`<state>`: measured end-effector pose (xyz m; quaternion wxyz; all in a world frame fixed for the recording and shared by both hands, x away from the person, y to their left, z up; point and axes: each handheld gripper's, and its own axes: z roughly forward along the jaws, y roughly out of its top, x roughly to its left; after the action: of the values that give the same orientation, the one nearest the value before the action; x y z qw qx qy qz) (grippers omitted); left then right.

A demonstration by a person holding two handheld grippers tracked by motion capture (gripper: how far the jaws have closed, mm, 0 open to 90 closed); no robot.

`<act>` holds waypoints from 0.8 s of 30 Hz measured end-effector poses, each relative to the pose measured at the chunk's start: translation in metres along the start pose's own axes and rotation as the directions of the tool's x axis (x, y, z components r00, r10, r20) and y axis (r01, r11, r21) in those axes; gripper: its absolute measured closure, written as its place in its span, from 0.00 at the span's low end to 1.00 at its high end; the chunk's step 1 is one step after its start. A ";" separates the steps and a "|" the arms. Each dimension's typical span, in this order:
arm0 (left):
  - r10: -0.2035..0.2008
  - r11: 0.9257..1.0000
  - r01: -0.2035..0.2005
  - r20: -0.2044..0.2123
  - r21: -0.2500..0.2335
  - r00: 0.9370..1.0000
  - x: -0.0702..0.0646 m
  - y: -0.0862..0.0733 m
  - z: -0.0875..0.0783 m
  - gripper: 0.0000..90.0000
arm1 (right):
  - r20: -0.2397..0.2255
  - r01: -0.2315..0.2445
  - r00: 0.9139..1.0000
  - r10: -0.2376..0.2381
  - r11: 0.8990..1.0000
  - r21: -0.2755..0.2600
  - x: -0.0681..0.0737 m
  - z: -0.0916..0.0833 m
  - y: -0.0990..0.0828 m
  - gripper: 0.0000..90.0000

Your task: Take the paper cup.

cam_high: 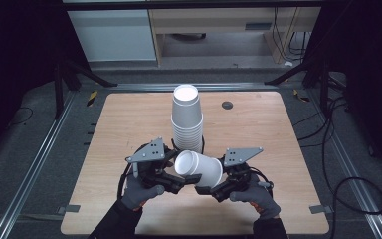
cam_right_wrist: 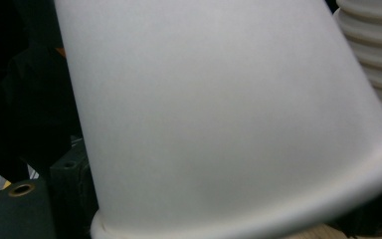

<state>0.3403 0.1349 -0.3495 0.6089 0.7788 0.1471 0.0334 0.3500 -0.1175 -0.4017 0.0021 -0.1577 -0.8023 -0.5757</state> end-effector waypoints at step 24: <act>-0.018 0.999 0.016 0.042 0.042 0.999 0.002 -0.003 0.006 0.26 | 0.005 0.050 0.999 -0.050 0.999 -0.012 0.004 -0.002 0.005 0.08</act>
<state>0.3427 0.1306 -0.3536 0.5960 0.7904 0.1415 0.0086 0.3466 -0.1170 -0.3956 -0.0151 -0.1387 -0.8027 -0.5798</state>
